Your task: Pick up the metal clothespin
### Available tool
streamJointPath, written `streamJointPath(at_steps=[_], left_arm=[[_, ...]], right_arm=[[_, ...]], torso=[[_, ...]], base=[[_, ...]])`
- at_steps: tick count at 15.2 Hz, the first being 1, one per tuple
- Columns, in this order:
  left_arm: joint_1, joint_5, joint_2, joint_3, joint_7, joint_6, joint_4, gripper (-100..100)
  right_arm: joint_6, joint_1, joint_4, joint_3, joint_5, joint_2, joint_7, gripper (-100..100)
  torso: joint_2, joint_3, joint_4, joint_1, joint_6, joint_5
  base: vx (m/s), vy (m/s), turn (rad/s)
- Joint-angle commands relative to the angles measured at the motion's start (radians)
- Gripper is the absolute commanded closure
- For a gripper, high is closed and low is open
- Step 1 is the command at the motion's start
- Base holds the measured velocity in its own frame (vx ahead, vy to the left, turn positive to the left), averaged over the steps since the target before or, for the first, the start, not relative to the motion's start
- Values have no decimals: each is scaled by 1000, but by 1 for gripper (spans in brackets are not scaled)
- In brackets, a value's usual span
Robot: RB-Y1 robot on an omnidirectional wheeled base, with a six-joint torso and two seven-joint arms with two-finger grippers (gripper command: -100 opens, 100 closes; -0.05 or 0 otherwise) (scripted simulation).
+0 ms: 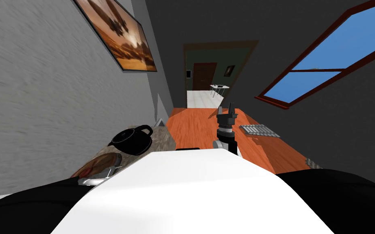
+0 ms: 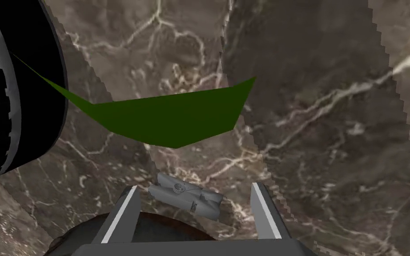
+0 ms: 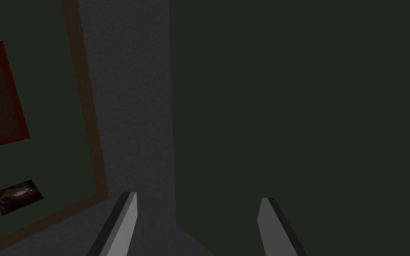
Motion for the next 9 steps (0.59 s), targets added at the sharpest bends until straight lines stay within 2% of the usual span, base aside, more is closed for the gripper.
streamJointPath(at_steps=[1, 4, 5, 8, 9], left_arm=[[0, 0, 0, 0, 0, 0, 0, 100], [-3, 1, 3, 3, 0, -3, 2, 100], [4, 16, 38, -11, 5, -8, -29, 100], [8, 31, 80, -22, 11, -19, -59, 100], [6, 26, 66, -18, 10, -16, -48, 100]], right_arm=[[0, 0, 0, 0, 0, 0, 0, 0], [0, 0, 0, 0, 0, 0, 0, 0], [0, 0, 0, 0, 0, 0, 0, 0], [0, 0, 0, 0, 0, 0, 0, 0], [0, 0, 0, 0, 0, 0, 0, 0]], torso=[[0, 0, 0, 0, 0, 0], [1, 0, -1, 3, -2, 4], [1, 0, -2, 3, -2, 4], [0, -1, -2, 3, -2, 4], [0, -1, -3, 4, -2, 4]], base=[[4, 2, -22], [0, 0, 0], [3, 1, -32], [3, 10, -36], [3, 7, -9]])
